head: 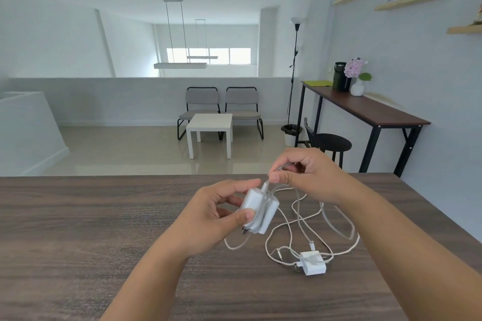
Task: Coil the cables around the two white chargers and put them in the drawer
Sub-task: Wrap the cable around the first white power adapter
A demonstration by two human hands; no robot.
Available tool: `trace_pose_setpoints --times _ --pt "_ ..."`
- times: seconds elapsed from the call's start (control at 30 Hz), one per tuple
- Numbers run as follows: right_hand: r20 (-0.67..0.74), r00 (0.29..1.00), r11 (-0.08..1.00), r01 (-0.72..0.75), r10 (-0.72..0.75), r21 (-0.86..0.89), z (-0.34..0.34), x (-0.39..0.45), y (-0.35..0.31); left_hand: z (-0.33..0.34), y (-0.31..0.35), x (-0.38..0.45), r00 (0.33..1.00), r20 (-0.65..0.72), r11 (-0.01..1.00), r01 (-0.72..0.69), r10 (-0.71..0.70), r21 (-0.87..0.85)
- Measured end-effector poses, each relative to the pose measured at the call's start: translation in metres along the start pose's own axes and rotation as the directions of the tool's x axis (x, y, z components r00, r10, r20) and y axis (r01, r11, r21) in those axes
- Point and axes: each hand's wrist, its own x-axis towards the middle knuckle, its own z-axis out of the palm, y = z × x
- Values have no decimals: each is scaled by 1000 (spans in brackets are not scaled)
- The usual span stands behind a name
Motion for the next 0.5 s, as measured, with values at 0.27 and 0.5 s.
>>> trace_pose_setpoints --times 0.27,0.5 --pt "-22 990 961 -130 140 243 15 -5 18 3 1 0 994 101 999 -41 44 -23" --pt "-37 988 953 -135 151 270 29 -7 31 4 -4 8 993 28 988 -108 112 -108"
